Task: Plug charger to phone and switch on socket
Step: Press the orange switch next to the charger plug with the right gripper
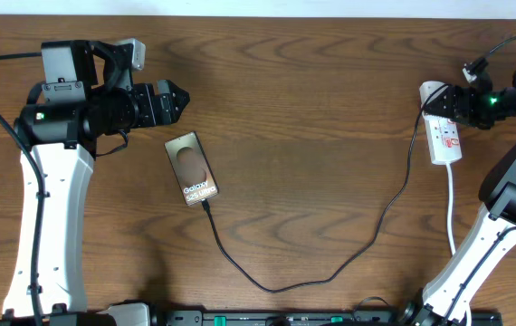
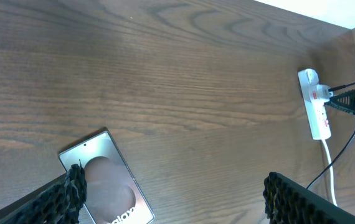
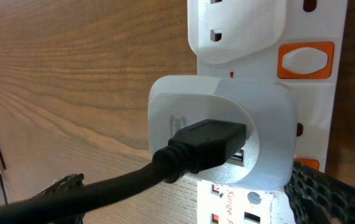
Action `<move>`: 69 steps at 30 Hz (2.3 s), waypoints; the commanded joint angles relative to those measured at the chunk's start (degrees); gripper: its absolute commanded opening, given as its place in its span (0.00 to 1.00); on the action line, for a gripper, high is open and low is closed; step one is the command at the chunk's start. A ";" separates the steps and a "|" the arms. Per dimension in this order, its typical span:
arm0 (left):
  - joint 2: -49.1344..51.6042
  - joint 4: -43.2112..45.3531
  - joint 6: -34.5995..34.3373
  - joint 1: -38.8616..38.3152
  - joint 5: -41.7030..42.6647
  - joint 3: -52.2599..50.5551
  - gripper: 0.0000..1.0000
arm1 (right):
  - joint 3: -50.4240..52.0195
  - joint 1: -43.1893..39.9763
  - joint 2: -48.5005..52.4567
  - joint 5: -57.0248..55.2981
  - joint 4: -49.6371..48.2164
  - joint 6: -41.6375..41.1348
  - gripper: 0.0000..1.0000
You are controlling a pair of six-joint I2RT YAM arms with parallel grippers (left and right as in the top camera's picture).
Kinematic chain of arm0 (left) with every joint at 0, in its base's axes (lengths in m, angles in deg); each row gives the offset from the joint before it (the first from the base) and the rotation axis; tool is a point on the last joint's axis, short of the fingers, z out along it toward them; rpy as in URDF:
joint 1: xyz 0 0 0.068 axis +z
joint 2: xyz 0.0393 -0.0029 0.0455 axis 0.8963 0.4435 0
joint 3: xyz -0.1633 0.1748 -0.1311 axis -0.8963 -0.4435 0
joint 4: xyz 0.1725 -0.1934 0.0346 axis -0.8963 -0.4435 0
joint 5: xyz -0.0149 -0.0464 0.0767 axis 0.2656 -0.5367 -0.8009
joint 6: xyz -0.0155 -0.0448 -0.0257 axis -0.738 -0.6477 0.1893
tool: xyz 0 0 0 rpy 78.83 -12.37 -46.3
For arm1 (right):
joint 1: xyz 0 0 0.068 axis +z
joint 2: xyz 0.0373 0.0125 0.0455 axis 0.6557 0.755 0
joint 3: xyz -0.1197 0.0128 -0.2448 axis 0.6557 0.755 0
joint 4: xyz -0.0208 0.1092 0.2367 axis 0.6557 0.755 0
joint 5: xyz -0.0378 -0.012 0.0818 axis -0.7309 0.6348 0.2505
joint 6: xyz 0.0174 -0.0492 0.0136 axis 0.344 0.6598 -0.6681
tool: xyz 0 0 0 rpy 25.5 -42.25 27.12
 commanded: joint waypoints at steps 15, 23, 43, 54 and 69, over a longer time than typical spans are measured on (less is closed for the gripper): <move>-0.09 -0.87 1.01 0.02 -1.03 0.85 0.90 | 0.37 1.38 0.66 1.22 -0.31 -6.10 0.99; -0.09 -0.96 1.01 0.02 -1.60 0.85 0.90 | 0.37 2.40 0.66 1.22 -1.51 -6.08 0.99; -0.09 -1.14 1.01 0.02 -1.60 0.85 0.90 | 1.66 3.04 0.66 1.22 -1.70 -8.76 0.99; -0.09 -1.11 1.01 0.02 -1.60 0.85 0.90 | 10.10 3.13 0.66 1.70 -7.48 -11.67 0.99; -0.09 -1.14 1.01 0.02 -2.03 0.85 0.90 | 9.81 1.84 0.39 -1.88 -7.04 -11.63 0.96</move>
